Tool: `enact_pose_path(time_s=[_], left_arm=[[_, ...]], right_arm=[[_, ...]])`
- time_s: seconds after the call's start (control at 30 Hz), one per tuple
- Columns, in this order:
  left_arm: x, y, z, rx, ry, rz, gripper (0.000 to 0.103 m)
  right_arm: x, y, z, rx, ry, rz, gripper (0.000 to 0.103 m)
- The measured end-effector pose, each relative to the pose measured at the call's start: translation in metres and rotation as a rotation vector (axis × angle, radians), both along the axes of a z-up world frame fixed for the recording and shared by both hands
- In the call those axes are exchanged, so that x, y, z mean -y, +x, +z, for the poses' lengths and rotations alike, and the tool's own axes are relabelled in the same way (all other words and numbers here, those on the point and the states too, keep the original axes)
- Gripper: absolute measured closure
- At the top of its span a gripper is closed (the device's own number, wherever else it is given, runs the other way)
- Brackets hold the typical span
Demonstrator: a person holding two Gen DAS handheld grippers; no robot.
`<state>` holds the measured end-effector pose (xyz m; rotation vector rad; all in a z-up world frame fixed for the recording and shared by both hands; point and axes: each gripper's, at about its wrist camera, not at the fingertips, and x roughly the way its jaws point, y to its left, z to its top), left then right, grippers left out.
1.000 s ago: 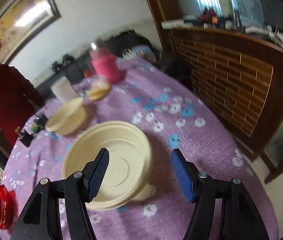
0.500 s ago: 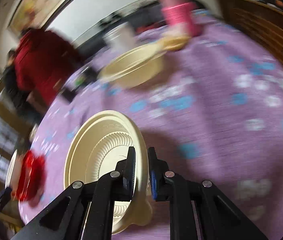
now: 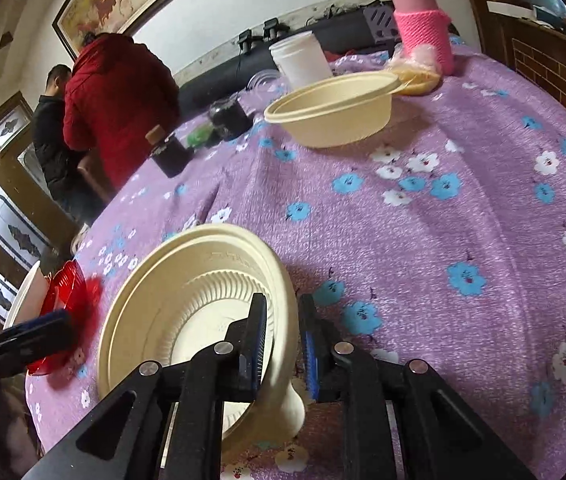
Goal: Organize plates and bowls
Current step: 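Move the left tool to the large beige plastic bowl, then grasp the beige bowl rim with the left tool and lift, then lower the beige bowl into the white bowl on the stack, open left tool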
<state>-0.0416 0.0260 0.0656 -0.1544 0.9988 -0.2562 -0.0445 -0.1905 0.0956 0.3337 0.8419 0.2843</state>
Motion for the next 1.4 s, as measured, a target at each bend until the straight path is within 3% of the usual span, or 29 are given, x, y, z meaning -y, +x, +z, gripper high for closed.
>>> enact_pose_path(time_s=[0.1,0.23,0.33,0.43,0.67,0.83,0.97,1.2,1.4], left_arm=[[0.016,0.013,-0.015,-0.037,-0.004,-0.020,0.032],[0.034,0.021,-0.027,-0.067,0.008,-0.051,0.063],[0.038,0.025,-0.035,-0.088,0.006,-0.054,0.080],[0.037,0.024,-0.037,-0.077,0.012,-0.044,0.088],[0.024,0.007,-0.025,-0.048,-0.011,-0.036,0.088],[-0.013,-0.020,0.009,0.029,-0.054,0.009,0.088],[-0.061,-0.039,0.039,0.101,-0.084,0.086,0.088],[-0.159,-0.067,0.084,0.227,-0.058,0.273,0.084],[-0.216,-0.071,0.074,0.194,-0.039,0.396,0.082]], right_arm=[[-0.002,0.001,0.000,-0.006,-0.012,0.015,0.085],[-0.011,0.003,-0.001,-0.013,-0.046,0.034,0.085],[-0.013,0.003,-0.003,-0.021,-0.050,0.044,0.085],[-0.014,0.004,-0.005,-0.025,-0.064,0.044,0.085],[-0.022,-0.006,0.002,0.035,-0.074,0.053,0.089],[-0.048,-0.021,0.025,0.082,-0.069,0.088,0.088],[-0.091,-0.027,0.052,0.127,-0.078,0.159,0.088],[-0.193,-0.020,0.102,0.215,-0.090,0.333,0.088],[-0.279,-0.010,0.102,0.218,-0.152,0.443,0.087]])
